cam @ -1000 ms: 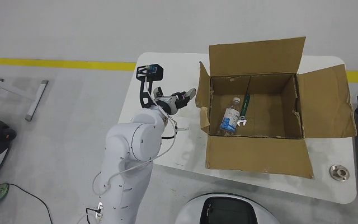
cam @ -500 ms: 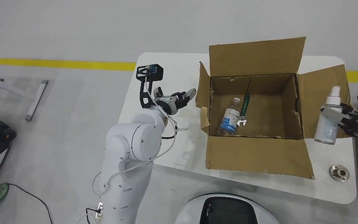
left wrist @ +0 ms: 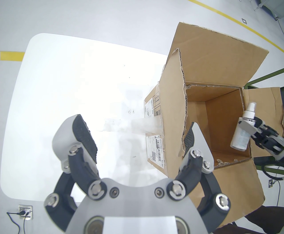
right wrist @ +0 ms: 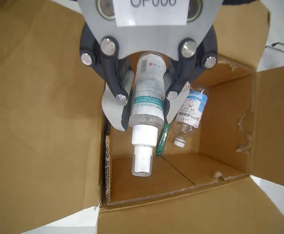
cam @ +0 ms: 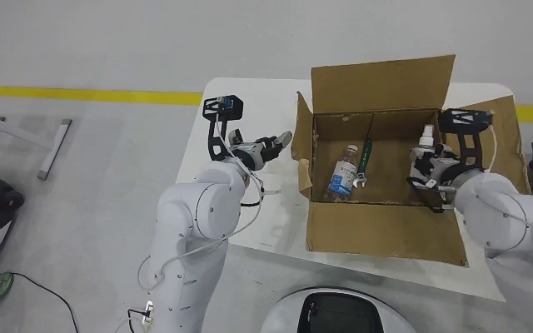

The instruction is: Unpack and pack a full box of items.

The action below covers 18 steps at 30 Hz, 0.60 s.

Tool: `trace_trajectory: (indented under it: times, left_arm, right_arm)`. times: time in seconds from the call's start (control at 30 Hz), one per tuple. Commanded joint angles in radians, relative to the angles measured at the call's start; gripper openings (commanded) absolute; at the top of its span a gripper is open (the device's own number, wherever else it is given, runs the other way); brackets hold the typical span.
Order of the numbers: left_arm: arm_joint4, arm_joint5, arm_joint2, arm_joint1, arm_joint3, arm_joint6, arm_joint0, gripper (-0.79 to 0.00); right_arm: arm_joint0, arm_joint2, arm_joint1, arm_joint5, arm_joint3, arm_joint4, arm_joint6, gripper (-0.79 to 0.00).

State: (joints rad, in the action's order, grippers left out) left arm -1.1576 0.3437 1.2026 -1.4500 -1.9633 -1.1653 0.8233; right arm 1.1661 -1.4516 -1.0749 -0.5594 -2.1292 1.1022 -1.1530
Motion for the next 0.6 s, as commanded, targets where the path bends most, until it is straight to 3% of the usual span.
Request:
trace_trajectory:
  times: [0.0, 0.07, 0.1, 0.13, 0.17, 0.2, 0.4, 0.57]
  left_arm:
    - [0.000, 0.000, 0.000, 0.000, 0.000, 0.000, 0.000, 0.000]
    - [0.000, 0.000, 0.000, 0.000, 0.000, 0.000, 0.000, 0.000]
    - [0.000, 0.000, 0.000, 0.000, 0.000, 0.000, 0.000, 0.000]
    - [0.000, 0.000, 0.000, 0.000, 0.000, 0.000, 0.000, 0.000]
    - [0.000, 0.000, 0.000, 0.000, 0.000, 0.000, 0.000, 0.000]
    - [0.000, 0.000, 0.000, 0.000, 0.000, 0.000, 0.000, 0.000]
    - [0.000, 0.000, 0.000, 0.000, 0.000, 0.000, 0.000, 0.000]
    - [0.000, 0.000, 0.000, 0.000, 0.000, 0.000, 0.000, 0.000]
  right_arm:
    - [-0.064, 0.075, -0.005, -0.019, 0.059, 0.065, -0.028, -0.785]
    - [-0.115, 0.130, -0.012, -0.038, 0.101, 0.104, -0.055, -0.785]
    - [-0.136, 0.157, -0.016, -0.041, 0.123, 0.126, -0.067, -0.665]
    - [-0.156, 0.181, -0.020, -0.038, 0.145, 0.135, -0.070, -0.496]
    - [-0.171, 0.199, -0.025, -0.041, 0.166, 0.144, -0.066, -0.225]
    - [-0.183, 0.216, -0.030, -0.041, 0.183, 0.153, -0.067, -0.022]
    - [-0.215, 0.244, -0.051, -0.026, 0.206, 0.137, -0.082, 0.000]
    - [-0.165, 0.137, -0.052, -0.001, 0.104, 0.058, -0.107, 0.000]
